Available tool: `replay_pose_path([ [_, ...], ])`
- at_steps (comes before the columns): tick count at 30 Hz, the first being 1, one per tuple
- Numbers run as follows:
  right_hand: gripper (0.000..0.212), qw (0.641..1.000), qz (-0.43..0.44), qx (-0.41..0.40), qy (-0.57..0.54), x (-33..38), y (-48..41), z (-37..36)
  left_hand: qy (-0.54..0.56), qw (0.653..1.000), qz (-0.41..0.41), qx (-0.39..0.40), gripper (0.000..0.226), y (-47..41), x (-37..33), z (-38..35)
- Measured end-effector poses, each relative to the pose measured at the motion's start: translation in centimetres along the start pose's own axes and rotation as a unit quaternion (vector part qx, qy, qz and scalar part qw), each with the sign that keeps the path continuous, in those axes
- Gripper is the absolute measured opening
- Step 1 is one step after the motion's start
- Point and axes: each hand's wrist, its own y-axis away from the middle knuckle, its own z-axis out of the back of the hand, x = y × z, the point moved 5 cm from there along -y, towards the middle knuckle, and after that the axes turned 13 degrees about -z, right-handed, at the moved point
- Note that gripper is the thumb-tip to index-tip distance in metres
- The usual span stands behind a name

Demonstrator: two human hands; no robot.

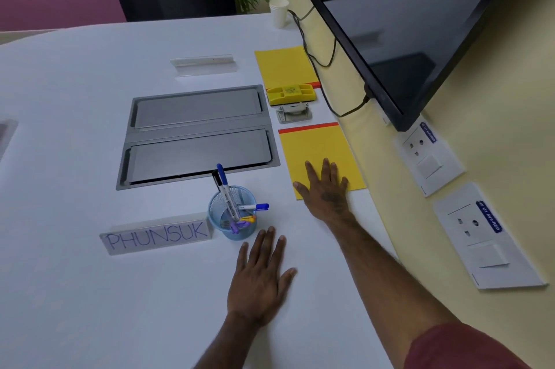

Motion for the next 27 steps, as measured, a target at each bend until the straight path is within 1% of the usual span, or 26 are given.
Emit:
replay_pose_path([
  [2,0.065,0.998,0.034,-0.026,-0.056,1.2,2.2,0.5,0.004,1.000,0.001,0.009,0.066,0.4,0.1,0.6],
  [3,0.065,0.994,0.055,-0.023,-0.097,1.2,2.9,0.5,0.016,1.000,-0.007,0.016,0.066,-0.1,0.0,0.5],
  [5,0.066,0.978,0.091,0.030,-0.187,2.6,5.3,0.3,0.046,0.999,-0.025,0.010,0.062,0.6,0.2,1.8],
  [6,0.069,0.968,0.093,0.061,-0.224,2.7,5.8,0.0,0.077,0.996,-0.033,-0.015,0.055,0.6,0.2,2.4],
  [7,0.072,0.959,0.102,0.087,-0.251,3.5,6.8,0.0,0.103,0.992,-0.029,-0.068,0.043,1.6,0.6,3.9],
  [8,0.076,0.952,0.108,0.103,-0.267,4.3,7.6,0.1,0.115,0.984,-0.011,-0.137,0.028,2.8,1.3,5.7],
  [9,0.080,0.948,0.109,0.114,-0.275,4.5,7.9,-0.1,0.120,0.971,0.017,-0.207,0.016,3.5,1.9,6.9],
  [10,0.084,0.943,0.118,0.128,-0.284,5.4,8.5,-0.1,0.121,0.955,0.057,-0.266,0.009,4.7,2.9,8.5],
  [12,0.090,0.927,0.129,0.161,-0.312,6.5,9.5,-0.4,0.141,0.919,0.134,-0.343,0.008,5.9,4.9,10.9],
  [14,0.088,0.906,0.150,0.183,-0.351,7.9,10.6,-0.9,0.165,0.892,0.188,-0.376,0.012,6.3,6.8,12.9],
  [15,0.088,0.898,0.154,0.186,-0.368,8.3,10.9,-1.2,0.185,0.885,0.208,-0.375,0.020,5.9,7.7,13.4],
  [17,0.088,0.884,0.134,0.186,-0.408,9.0,11.4,-1.4,0.239,0.877,0.218,-0.354,0.039,4.7,8.5,14.2],
  [18,0.087,0.877,0.126,0.187,-0.424,9.5,11.5,-1.5,0.272,0.873,0.223,-0.338,0.044,4.3,8.9,14.3],
  [20,0.084,0.868,0.118,0.175,-0.450,9.7,11.6,-1.5,0.340,0.868,0.214,-0.291,0.048,2.8,8.7,13.8],
  [23,0.084,0.861,0.105,0.158,-0.472,10.1,11.8,-1.8,0.387,0.865,0.213,-0.237,0.048,2.0,8.6,12.8],
  [27,0.087,0.860,0.102,0.134,-0.481,10.3,11.9,-1.7,0.391,0.862,0.210,-0.244,0.049,2.2,8.2,13.2],
])
